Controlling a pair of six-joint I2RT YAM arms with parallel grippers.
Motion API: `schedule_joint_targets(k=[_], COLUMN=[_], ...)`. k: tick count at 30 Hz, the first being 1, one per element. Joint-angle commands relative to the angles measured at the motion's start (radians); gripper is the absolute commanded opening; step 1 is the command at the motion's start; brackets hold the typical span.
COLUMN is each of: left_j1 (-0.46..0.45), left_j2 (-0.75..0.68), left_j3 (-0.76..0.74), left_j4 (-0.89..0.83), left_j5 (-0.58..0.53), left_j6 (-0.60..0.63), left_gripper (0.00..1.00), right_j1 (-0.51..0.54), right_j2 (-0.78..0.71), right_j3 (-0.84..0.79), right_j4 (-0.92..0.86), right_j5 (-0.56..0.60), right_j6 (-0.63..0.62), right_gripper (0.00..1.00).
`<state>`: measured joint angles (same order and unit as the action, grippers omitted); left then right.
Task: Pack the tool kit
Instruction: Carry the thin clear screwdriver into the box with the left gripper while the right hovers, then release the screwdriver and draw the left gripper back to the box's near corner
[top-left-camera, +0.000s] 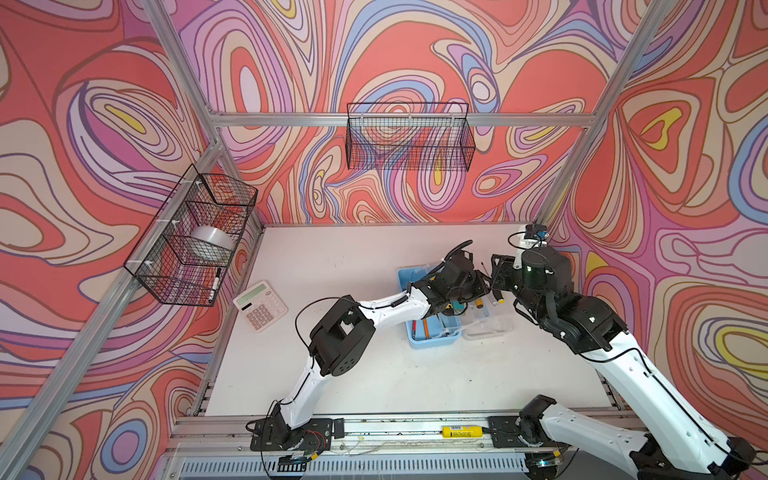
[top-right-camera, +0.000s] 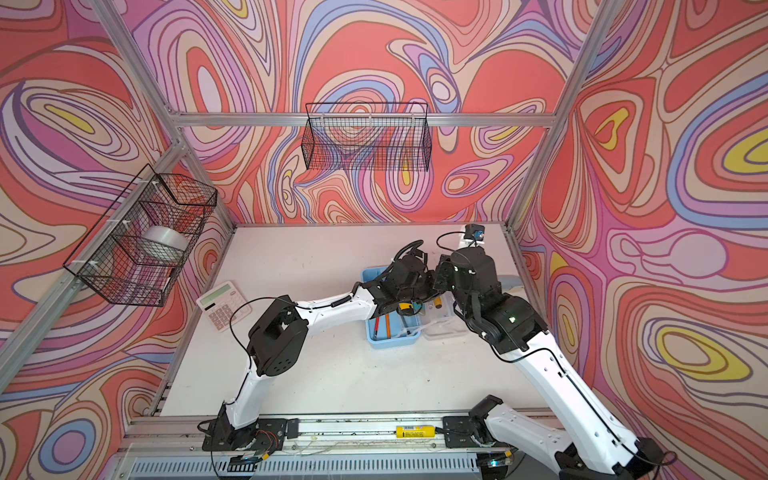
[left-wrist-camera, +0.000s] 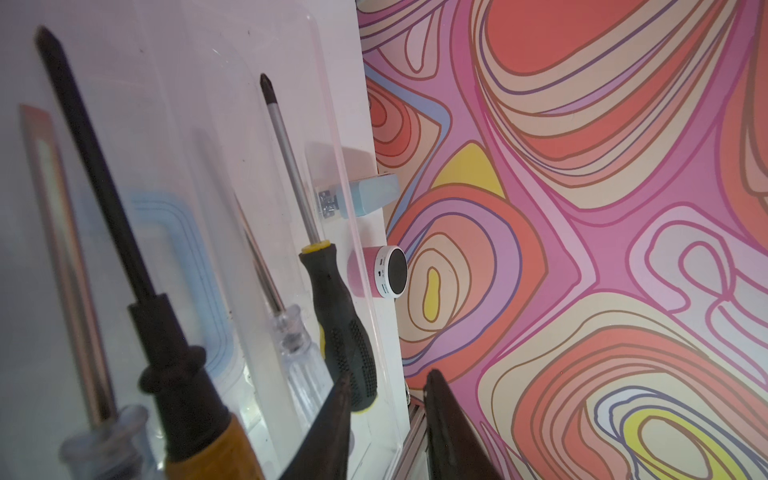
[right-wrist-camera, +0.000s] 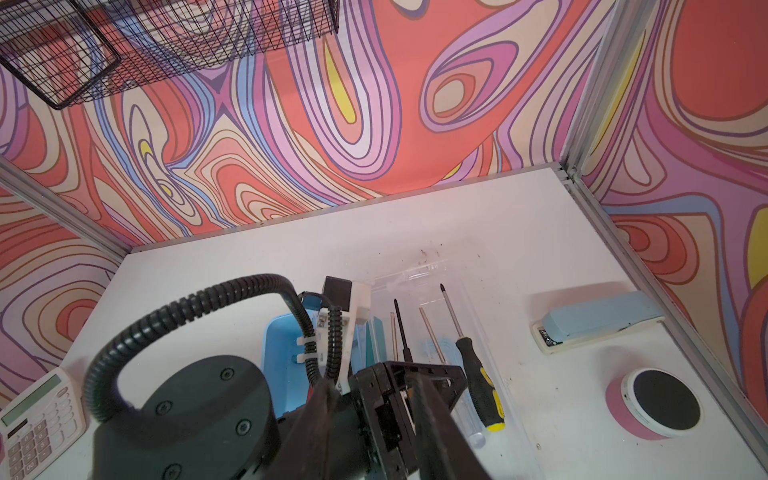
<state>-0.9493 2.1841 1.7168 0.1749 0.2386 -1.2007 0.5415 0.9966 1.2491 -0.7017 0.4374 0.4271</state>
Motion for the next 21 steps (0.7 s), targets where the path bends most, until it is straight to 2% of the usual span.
schedule_joint_targets(k=[1,3,6,9,11,15,21], left_j1=[0.002,0.014,0.045,0.063,0.077,0.149,0.263], left_j2=[0.008,-0.028,-0.101,-0.208,-0.295,-0.396,-0.502], left_j3=[0.015,0.000,0.020,-0.031,-0.136,-0.278,-0.466], left_j4=[-0.027,-0.039,-0.202,-0.384,-0.407,-0.527,-0.480], left_j5=[0.011,0.011,-0.019,-0.194,-0.303,-0.444,-0.460], left_j6=[0.028,0.083,0.262,0.445,0.517,0.559,0.590], left_gripper=[0.31,0.32,0.35,0.36,0.40,0.41,0.45], right_j1=[-0.003,-0.003,-0.006,-0.006,-0.006,-0.006,-0.005], right_j2=[-0.002,0.007,0.023,0.017,0.014,0.025,0.019], right_j3=[-0.015,-0.021,-0.033,-0.060,-0.080,-0.114,-0.155], right_j4=[0.010,0.015,0.012,0.014,0.012,-0.014,-0.017], right_j5=[0.011,0.013,-0.003,-0.038,-0.062,-0.111,-0.169], right_j6=[-0.013,-0.017,-0.014,0.005,0.017,0.040,0.068], right_gripper=[0.34,0.34,0.35,0.36,0.37,0.40,0.45])
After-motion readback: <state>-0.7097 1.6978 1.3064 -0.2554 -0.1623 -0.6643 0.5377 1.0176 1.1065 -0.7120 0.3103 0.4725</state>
